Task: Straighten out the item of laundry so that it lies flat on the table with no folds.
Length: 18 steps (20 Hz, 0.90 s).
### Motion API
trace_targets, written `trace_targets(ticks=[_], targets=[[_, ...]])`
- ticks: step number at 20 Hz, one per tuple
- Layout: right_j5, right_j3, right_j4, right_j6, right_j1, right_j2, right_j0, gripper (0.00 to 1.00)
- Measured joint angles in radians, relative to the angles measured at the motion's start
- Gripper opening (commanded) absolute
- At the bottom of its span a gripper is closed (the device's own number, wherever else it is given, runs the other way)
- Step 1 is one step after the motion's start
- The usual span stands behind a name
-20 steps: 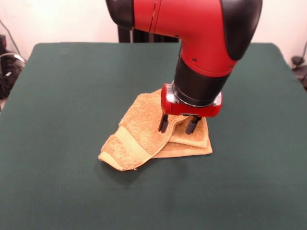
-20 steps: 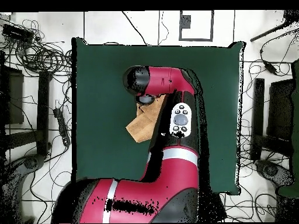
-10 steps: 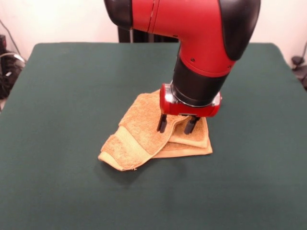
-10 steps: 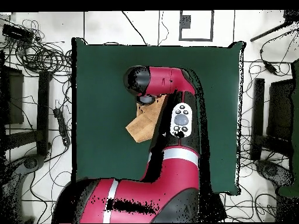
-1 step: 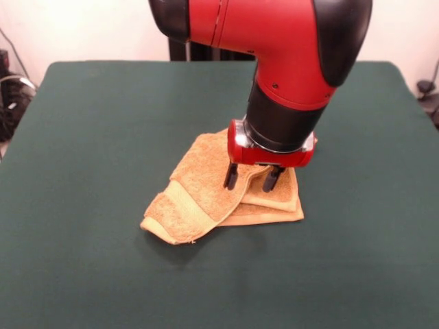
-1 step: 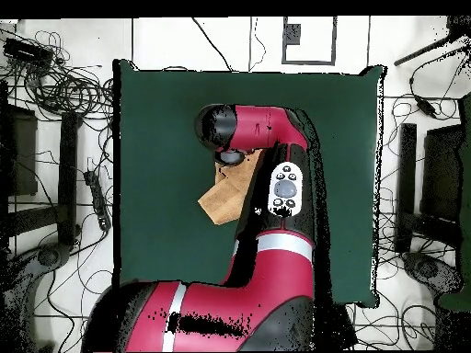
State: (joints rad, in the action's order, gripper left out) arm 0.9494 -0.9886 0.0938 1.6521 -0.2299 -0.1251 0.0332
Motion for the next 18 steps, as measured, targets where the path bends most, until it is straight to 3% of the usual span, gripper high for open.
trace_targets(ticks=[18], targets=[[0.000, 0.000, 0.031, 0.000, 0.000, 0.000, -0.003, 1.00]])
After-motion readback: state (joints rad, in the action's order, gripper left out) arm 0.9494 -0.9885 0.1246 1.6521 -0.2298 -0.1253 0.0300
